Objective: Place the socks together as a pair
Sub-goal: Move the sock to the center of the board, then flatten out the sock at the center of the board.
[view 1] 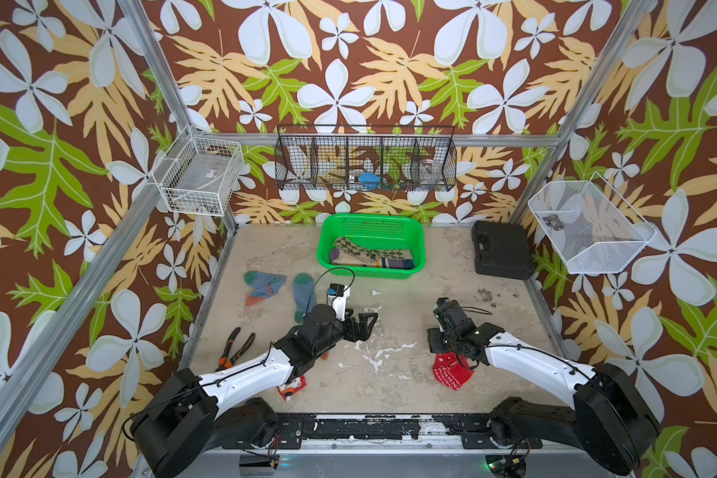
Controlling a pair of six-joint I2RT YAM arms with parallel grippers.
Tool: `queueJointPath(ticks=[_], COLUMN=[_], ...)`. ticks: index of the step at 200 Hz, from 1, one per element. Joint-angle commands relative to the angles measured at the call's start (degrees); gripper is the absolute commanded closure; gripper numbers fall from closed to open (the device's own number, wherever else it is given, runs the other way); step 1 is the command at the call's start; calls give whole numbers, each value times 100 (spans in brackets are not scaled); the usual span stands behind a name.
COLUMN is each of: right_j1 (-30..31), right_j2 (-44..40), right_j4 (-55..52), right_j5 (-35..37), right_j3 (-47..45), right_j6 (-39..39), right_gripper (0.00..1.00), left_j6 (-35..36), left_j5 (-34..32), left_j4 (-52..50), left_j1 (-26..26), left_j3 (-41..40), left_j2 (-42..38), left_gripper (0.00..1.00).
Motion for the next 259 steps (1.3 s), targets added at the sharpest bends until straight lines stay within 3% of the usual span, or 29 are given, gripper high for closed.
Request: queueJointPath(ticks=[1, 18, 62, 131, 154, 187, 206, 230, 259], right_j1=[93, 92, 242, 1691, 1798, 1752, 1514, 1323, 1326], right_j2=[185, 513, 1170, 2858, 2426, 1155, 774, 866, 1455], right_j4=[93, 324, 1482, 2095, 1908, 1193, 1002, 971, 1053], right_j5=[115, -16, -1030, -2267, -1995, -642, -270, -70, -336], right_j3=[-110, -174, 133, 2045, 1941, 1523, 1298, 1222, 1499], right_j6=[337, 321, 284, -43, -164, -328, -432, -658, -910], right_gripper=[43, 53, 56, 55, 54, 52, 52, 53, 53], left_j6=[-45, -26, -26, 54, 29, -74, -127, -180, -240], left_j5=[78, 84, -83, -873, -1043, -955, -821, -661, -538], left_j4=[181, 137, 126, -213, -272, -66, 125, 370, 629], left_j1=[-10, -7, -10, -10, 1, -3, -3, -10, -9], left_j3=[-124, -183, -352, -510, -636, -779, -815, -822, -866], left_j2=[-136, -211, -449, -968, -1144, -976, -671, -312, 165], left_gripper=[5, 5, 6, 6, 7, 8, 8, 8, 8])
